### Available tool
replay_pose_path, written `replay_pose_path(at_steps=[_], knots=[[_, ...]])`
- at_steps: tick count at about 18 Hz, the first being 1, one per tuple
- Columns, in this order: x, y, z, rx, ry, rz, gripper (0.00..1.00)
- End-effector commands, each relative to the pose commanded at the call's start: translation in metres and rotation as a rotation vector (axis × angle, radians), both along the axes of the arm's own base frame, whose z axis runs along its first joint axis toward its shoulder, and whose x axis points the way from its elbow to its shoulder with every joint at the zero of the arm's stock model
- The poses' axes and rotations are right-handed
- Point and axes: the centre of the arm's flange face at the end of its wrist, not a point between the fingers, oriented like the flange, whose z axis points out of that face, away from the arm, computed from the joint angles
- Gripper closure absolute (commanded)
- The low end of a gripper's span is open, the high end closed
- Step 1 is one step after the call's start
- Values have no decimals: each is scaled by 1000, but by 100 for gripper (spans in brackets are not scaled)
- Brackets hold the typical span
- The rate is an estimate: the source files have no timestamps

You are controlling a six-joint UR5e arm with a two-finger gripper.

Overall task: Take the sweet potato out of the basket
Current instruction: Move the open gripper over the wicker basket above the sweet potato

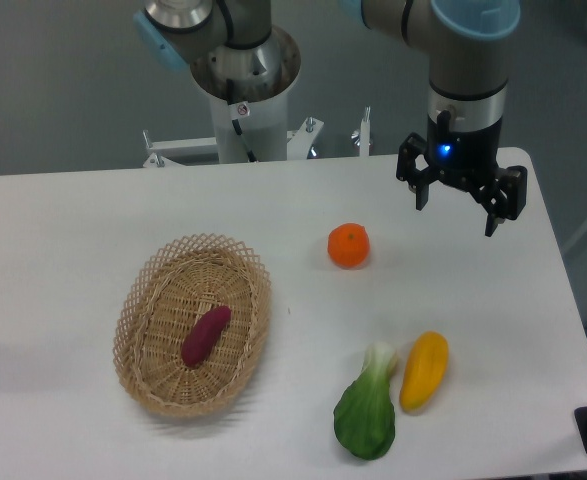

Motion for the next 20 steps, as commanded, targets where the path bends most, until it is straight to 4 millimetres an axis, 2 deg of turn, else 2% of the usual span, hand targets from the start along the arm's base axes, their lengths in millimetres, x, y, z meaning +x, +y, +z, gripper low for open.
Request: replay_pose_path(at_steps=[4,7,10,14,17,20], knots=[[3,1,-3,0,-7,-1,0],[13,4,-5,15,-23,2,0],[26,6,-16,72,-66,30,0],[59,14,-30,149,-61,143,0],[85,35,-42,182,-104,255,0],[112,51,-57,164,-141,241,0]])
